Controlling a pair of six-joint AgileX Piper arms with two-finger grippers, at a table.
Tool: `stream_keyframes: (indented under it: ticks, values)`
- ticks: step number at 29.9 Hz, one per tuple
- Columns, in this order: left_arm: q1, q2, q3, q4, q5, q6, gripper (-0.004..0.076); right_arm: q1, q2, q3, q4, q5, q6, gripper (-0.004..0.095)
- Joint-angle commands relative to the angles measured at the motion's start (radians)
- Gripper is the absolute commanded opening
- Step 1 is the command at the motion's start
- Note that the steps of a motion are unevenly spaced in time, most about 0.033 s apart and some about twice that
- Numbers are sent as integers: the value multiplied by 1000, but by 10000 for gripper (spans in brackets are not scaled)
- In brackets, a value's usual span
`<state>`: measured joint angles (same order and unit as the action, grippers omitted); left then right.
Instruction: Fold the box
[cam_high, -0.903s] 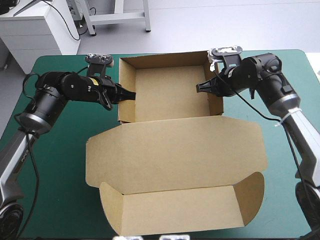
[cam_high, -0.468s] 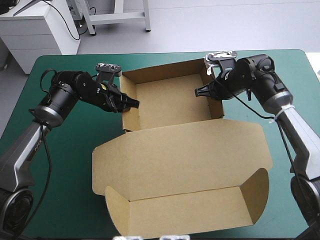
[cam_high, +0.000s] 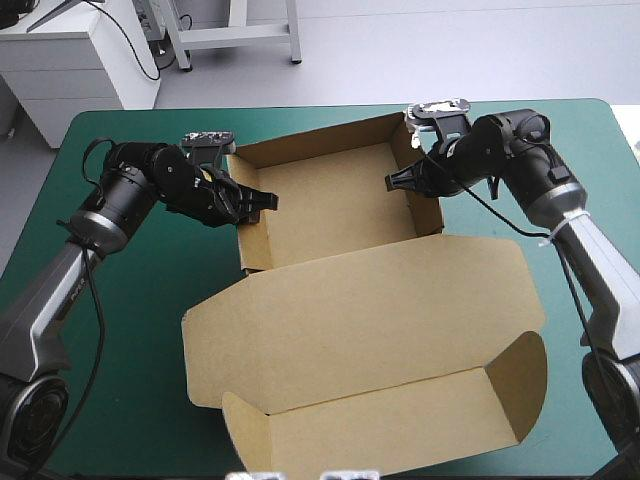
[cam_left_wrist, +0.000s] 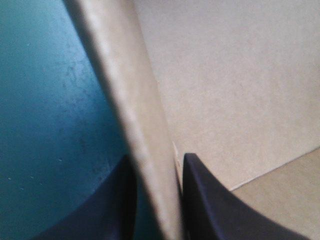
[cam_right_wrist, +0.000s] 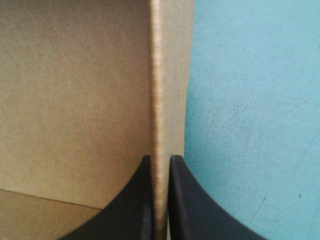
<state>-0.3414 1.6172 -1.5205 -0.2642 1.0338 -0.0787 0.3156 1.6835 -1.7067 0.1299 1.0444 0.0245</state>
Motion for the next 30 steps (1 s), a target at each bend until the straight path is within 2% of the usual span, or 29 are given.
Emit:
stream_keyframes:
  ticks: [1,5,9,18,30]
  values:
    - [-9,-38,-31,-66,-80,-9,-11,7,-57,-31,123,-82,-2,-16]
    - [-9,-38,-31,-52,-103,3,-6,7,-57,-31,117,-62,-15,-16]
    - [-9,-25,-35,12,-76,5,-6,7,-53,-31,70,-7,-25,-16]
    - [-9,128,-168,87,202,97,-8,7,23,-31,-9,143,-25,-16]
    - [-10,211,-217,71,222,61,-8,7,174,-31,-90,201,92,-16]
